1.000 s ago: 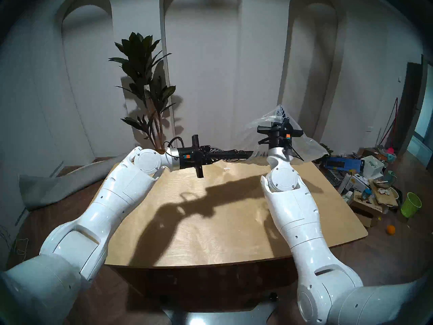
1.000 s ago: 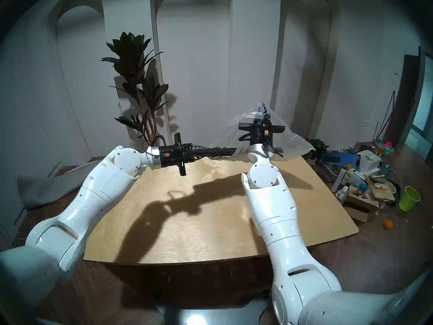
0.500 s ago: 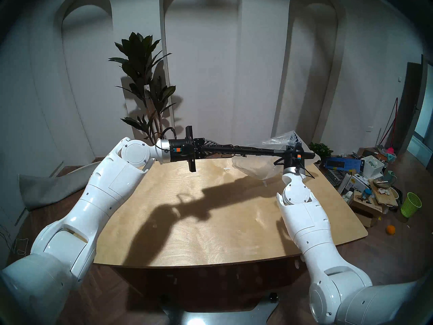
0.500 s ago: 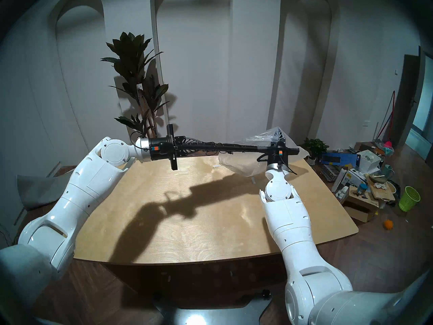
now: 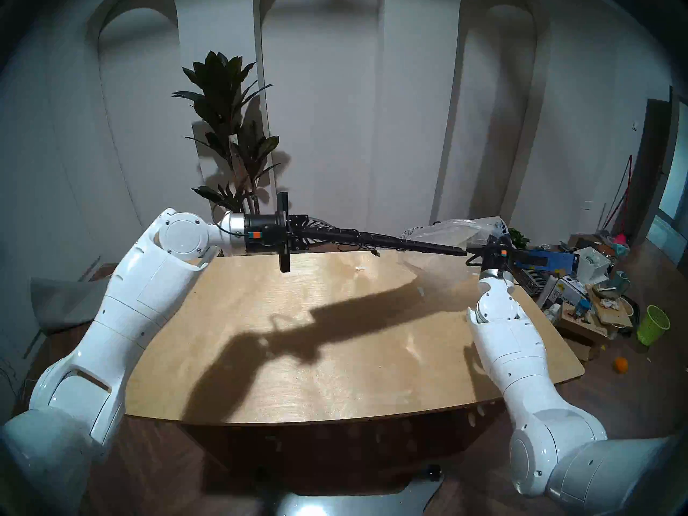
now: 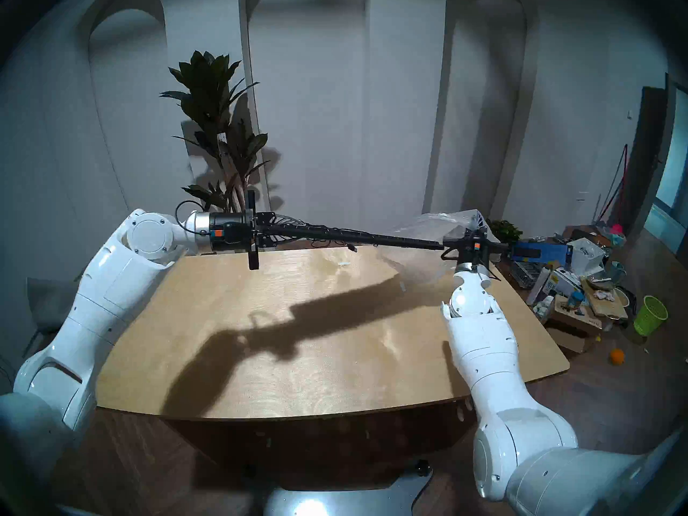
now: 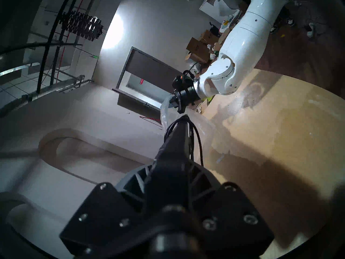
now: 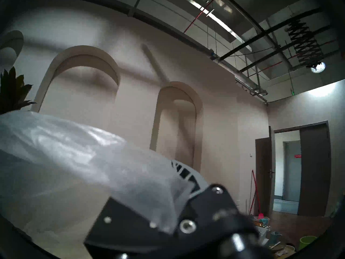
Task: Unwrap the new keyboard and set the wrapping aside
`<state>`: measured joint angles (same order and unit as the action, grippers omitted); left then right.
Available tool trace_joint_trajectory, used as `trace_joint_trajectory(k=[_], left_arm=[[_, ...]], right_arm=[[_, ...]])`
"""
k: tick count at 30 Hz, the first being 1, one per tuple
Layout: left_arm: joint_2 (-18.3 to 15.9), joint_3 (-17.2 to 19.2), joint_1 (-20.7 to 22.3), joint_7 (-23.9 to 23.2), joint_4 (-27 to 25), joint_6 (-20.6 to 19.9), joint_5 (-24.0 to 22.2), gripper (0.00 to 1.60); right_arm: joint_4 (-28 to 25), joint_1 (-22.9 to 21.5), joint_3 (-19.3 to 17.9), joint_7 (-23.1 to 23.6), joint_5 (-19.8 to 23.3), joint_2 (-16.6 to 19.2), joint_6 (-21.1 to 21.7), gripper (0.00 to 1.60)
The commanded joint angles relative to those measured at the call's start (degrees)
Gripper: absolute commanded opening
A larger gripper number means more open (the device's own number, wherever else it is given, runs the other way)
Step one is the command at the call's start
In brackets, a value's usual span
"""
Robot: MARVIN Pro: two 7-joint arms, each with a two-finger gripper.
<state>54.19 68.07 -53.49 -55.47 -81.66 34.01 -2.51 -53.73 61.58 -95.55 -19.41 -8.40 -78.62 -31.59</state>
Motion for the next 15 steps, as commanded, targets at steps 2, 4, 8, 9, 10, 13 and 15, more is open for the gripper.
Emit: trace_joint_trajectory(k=[2, 4, 8, 9, 10, 13, 15], left_arm=[[-4.12, 4.75, -2.49, 2.14, -1.41, -0.03, -1.65, 0.00], [-4.96, 5.87, -3.74, 2.93, -1.21, 0.44, -1.26, 0.00], [-6.71, 7.68, -7.44, 5.37, -1.57, 3.28, 1.63, 0.00], [-6.92, 8.16, -8.84, 6.41, -1.61, 4.22, 2.55, 0.00], [-7.00, 8.34, -9.79, 6.91, -1.48, 4.82, 3.16, 0.00], [-6.57, 9.04, -12.62, 9.23, -0.44, 6.12, 5.41, 0.00], [-6.27, 9.40, -14.09, 10.56, -0.14, 7.08, 7.15, 0.00]], right_arm=[[-1.27, -4.37, -3.97, -1.80, 1.12, 4.02, -1.95, 0.00], [-1.70, -4.84, -4.87, -2.17, 1.40, 4.50, -2.18, 0.00], [-3.63, -4.73, -5.51, -2.05, 2.21, 4.35, -3.21, 0.00], [-4.71, -4.27, -5.29, -1.89, 2.26, 4.05, -3.94, 0.00], [-5.56, -3.94, -5.10, -1.89, 2.25, 3.73, -4.36, 0.00], [-8.07, -3.22, -4.58, -1.82, 2.57, 2.78, -5.47, 0.00], [-9.20, -3.06, -4.45, -1.90, 2.91, 2.41, -5.76, 0.00]])
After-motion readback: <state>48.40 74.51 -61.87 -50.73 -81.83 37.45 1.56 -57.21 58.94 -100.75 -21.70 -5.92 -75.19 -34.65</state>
